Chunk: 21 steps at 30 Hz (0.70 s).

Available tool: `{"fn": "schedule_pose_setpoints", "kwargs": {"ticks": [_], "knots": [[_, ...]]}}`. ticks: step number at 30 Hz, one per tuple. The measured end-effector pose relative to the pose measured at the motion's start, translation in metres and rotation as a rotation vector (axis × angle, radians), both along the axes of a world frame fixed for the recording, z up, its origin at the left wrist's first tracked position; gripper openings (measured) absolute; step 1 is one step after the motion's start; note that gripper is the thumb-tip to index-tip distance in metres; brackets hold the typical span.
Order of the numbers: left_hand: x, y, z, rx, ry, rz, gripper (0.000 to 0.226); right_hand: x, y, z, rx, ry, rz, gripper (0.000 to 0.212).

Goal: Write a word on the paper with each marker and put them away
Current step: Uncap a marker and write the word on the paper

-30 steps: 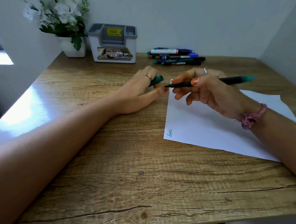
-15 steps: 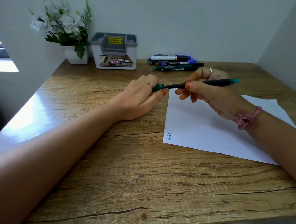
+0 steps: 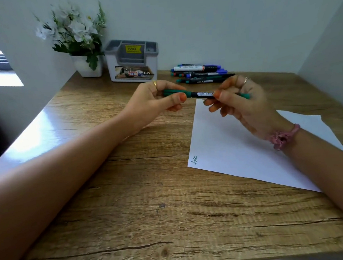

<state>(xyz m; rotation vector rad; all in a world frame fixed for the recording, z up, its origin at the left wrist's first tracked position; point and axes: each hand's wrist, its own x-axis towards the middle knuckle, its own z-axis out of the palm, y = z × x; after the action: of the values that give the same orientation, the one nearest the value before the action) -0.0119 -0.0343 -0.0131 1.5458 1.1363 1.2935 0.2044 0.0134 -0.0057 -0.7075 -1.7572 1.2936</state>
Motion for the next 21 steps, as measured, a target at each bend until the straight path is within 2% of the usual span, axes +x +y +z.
{"fn": "schedule_pose_setpoints", "kwargs": {"ticks": [4, 13, 18, 20, 21], "knots": [[-0.001, 0.003, -0.002, -0.043, -0.025, 0.067, 0.026, -0.003, -0.003, -0.002, 0.170, -0.073, -0.147, 0.022], [0.000, -0.002, 0.004, 0.020, -0.009, 0.054, 0.024, -0.007, -0.009, -0.005, 0.122, -0.068, -0.150, 0.011], [-0.002, -0.005, 0.024, 0.015, -0.230, -0.007, 0.024, -0.011, -0.013, 0.003, 0.173, -0.016, -0.097, 0.019], [-0.002, -0.005, 0.031, -0.030, -0.363, -0.027, 0.021, -0.009, -0.012, 0.000, 0.239, -0.136, -0.063, 0.026], [-0.005, -0.004, 0.035, -0.040, -0.422, -0.012, 0.018, -0.007, -0.010, -0.002, 0.299, -0.273, -0.046, 0.035]]}}
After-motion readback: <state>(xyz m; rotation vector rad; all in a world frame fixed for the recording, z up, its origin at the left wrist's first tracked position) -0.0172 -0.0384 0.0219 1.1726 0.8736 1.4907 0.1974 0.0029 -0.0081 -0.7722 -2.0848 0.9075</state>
